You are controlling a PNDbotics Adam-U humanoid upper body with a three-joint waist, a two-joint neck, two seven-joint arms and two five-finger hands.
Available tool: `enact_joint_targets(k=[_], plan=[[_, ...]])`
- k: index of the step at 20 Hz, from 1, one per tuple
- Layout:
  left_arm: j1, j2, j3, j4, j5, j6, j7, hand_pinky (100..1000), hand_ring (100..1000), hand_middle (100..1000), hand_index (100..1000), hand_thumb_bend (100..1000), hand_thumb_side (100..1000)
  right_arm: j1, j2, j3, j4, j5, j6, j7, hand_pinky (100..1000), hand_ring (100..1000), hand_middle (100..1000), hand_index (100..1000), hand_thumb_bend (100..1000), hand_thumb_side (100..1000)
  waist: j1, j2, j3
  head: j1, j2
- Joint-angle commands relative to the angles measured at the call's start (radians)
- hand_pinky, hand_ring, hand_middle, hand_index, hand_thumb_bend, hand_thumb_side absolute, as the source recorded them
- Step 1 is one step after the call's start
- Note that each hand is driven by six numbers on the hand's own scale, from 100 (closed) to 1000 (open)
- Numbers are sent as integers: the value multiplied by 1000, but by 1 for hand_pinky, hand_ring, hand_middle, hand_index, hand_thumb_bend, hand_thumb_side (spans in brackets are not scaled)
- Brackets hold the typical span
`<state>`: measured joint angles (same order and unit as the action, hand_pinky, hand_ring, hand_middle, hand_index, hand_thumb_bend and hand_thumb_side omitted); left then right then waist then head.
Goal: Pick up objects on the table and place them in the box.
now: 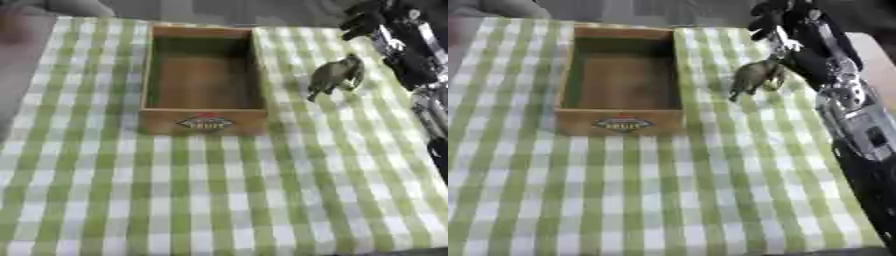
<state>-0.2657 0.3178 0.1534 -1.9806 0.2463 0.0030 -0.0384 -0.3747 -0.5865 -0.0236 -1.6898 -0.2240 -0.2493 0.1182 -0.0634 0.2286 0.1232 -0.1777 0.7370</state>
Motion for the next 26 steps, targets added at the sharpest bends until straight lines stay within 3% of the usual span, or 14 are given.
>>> enact_joint_targets(k=[1,3,5,7,9,10,12,15,18,22,26], plan=[[-11,25,7,-19,-4,-1,0,536,649,538,558,100,589,-12,-41,-10,-5,6,-6,6,656,716,714,756,100,399,1,-19,-2,-1,2],[-8,29,8,-19,-5,-2,0,536,649,538,558,100,589,-18,-71,-6,9,25,-20,24,664,728,723,765,100,365,-1,-21,-3,2,1],[-7,31,7,-19,-5,-2,-1,536,649,538,558,100,588,-25,-113,-3,35,51,-42,50,733,805,783,831,100,231,-3,-22,-4,4,2],[-6,34,7,-19,-6,-2,-1,535,650,538,558,100,589,-40,-159,0,74,79,-64,78,776,851,821,869,100,165,-5,-24,-7,6,6],[-4,35,7,-19,-7,-1,-2,535,650,538,558,100,589,-58,-207,0,118,108,-86,108,792,866,833,878,100,147,-5,-25,-9,6,9],[-3,36,6,-19,-7,0,-2,535,650,538,558,100,589,-66,-232,2,142,124,-94,124,844,912,874,905,100,109,-6,-26,-10,7,11],[-2,37,5,-19,-8,0,-3,535,650,538,558,100,588,-83,-281,7,188,154,-107,154,886,948,907,926,102,136,-7,-27,-10,7,14],[-1,38,3,-19,-8,0,-6,535,650,538,558,100,588,-110,-355,15,260,200,-116,199,932,983,940,954,288,170,-6,-28,-8,4,16],[-1,37,0,-19,-7,1,-9,535,650,538,558,100,588,-142,-416,22,336,246,-140,246,952,997,951,968,391,198,-4,-29,-2,0,15],[0,36,-1,-19,-6,1,-11,534,650,538,558,100,587,-185,-419,26,419,300,-174,300,958,1000,952,973,435,213,-3,-30,2,-5,17],[1,34,-4,-19,-5,2,-15,534,650,538,558,100,587,-238,-382,30,503,354,-191,343,949,996,944,963,405,205,-1,-31,6,-8,19]])
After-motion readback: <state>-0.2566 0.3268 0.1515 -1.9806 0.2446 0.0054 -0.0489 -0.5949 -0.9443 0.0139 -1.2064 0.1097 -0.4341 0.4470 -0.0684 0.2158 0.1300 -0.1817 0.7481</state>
